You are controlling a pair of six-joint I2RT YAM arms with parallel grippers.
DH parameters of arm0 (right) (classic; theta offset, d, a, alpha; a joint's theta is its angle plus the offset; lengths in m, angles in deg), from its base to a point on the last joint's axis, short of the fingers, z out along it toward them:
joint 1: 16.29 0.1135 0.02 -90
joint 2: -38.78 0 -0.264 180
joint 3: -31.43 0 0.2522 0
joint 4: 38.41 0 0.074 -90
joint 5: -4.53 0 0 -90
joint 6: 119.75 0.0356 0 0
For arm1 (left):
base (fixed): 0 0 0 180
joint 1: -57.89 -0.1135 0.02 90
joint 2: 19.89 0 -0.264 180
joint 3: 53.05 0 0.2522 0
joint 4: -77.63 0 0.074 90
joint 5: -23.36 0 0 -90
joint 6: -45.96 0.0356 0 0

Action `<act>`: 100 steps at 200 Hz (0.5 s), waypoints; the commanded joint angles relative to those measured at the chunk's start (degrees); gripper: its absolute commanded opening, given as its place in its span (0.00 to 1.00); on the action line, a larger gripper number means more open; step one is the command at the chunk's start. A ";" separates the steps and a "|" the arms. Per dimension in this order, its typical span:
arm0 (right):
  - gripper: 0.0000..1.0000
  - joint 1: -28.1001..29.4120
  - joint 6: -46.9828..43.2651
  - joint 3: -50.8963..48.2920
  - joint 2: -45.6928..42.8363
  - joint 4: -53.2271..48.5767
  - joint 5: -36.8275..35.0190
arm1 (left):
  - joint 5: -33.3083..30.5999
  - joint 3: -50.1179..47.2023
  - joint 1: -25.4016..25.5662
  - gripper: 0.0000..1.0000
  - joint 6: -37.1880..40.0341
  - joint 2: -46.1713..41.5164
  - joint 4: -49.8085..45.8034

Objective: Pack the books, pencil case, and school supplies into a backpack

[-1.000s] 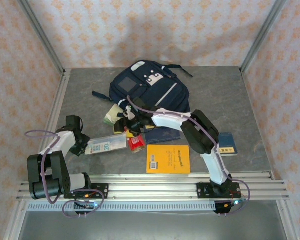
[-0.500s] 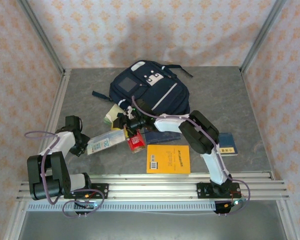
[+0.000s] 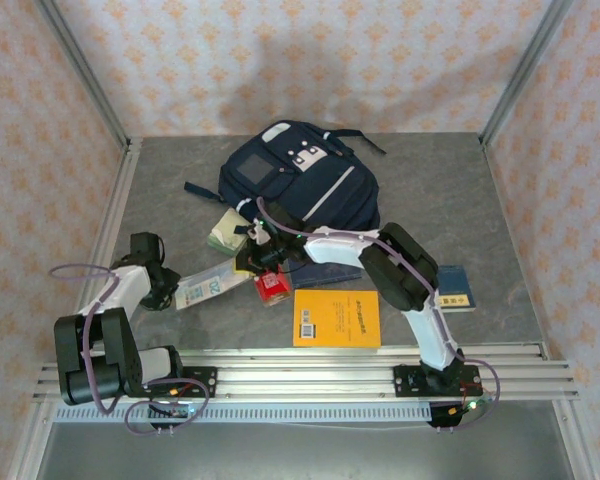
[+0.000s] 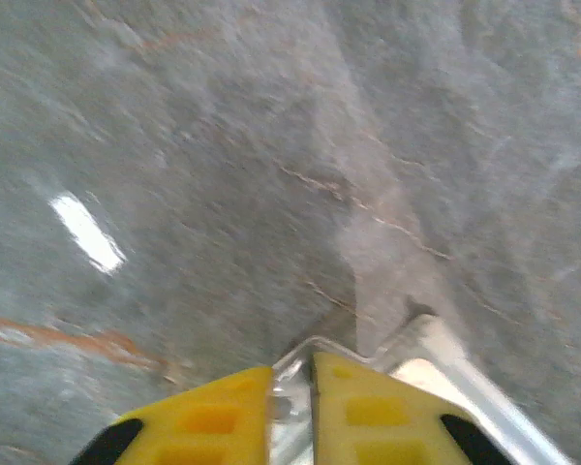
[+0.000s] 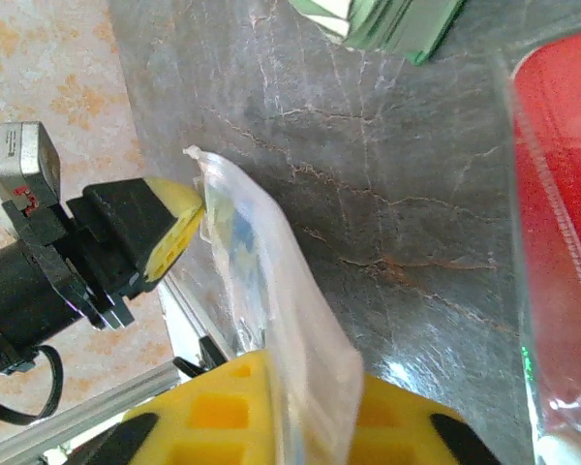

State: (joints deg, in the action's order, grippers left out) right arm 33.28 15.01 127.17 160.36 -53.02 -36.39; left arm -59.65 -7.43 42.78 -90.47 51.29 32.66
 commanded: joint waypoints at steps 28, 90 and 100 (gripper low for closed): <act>0.01 -1.76 -6.02 -2.08 -10.69 -5.59 -10.52 | -4.98 8.33 5.94 0.44 1.33 -15.11 -7.42; 0.00 -13.17 -5.10 -13.16 -31.78 -5.10 -21.15 | -9.88 33.86 23.63 0.47 15.21 -11.56 -11.90; 0.00 -15.49 -5.29 -15.36 -35.96 -5.08 -24.31 | -9.09 36.90 26.64 0.47 18.69 -9.92 -10.79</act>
State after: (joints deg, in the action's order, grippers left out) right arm 22.06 10.61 115.32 133.93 -58.22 -51.55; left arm -66.74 23.49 64.09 -81.05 38.22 24.12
